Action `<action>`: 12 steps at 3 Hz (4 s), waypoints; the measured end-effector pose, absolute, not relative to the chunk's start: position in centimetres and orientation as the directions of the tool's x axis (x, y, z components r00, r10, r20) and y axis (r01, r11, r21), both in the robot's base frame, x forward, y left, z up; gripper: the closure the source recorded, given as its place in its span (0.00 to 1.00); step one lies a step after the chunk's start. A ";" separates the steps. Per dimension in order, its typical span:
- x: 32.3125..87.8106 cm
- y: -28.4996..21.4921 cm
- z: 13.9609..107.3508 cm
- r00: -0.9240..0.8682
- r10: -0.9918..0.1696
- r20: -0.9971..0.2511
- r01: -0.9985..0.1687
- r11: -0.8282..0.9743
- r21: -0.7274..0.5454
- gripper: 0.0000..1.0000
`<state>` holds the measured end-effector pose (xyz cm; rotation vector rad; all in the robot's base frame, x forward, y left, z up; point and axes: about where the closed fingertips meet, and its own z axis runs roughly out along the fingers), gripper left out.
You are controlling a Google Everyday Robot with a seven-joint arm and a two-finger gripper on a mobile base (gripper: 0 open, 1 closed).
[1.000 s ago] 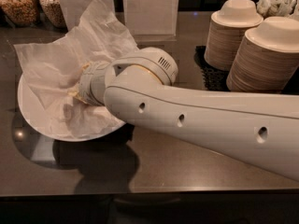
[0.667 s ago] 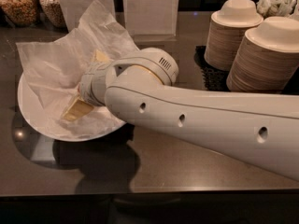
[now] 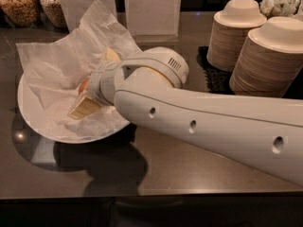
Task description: Pick apple from white bowl
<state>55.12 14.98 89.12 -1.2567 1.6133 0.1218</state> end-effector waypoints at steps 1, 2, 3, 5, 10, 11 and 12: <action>55.3 14.6 89.2 0.051 -0.632 -0.773 -0.750 0.486 -0.448 0.00; 55.3 14.6 89.3 0.050 -0.632 -0.774 -0.750 0.488 -0.447 0.00; 56.3 13.3 89.8 0.026 -0.642 -0.766 -0.712 0.526 -0.465 0.00; 57.2 11.9 90.3 0.000 -0.668 -0.744 -0.662 0.558 -0.501 0.00; 56.5 13.6 87.8 -0.039 -0.659 -0.751 -0.702 0.553 -0.449 0.00; 56.5 14.7 85.6 -0.077 -0.667 -0.741 -0.720 0.552 -0.422 0.00; 56.5 14.7 85.6 -0.077 -0.667 -0.741 -0.720 0.552 -0.422 0.00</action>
Offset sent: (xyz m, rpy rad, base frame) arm 0.0029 -0.0055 0.0015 0.0238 0.0136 -0.0360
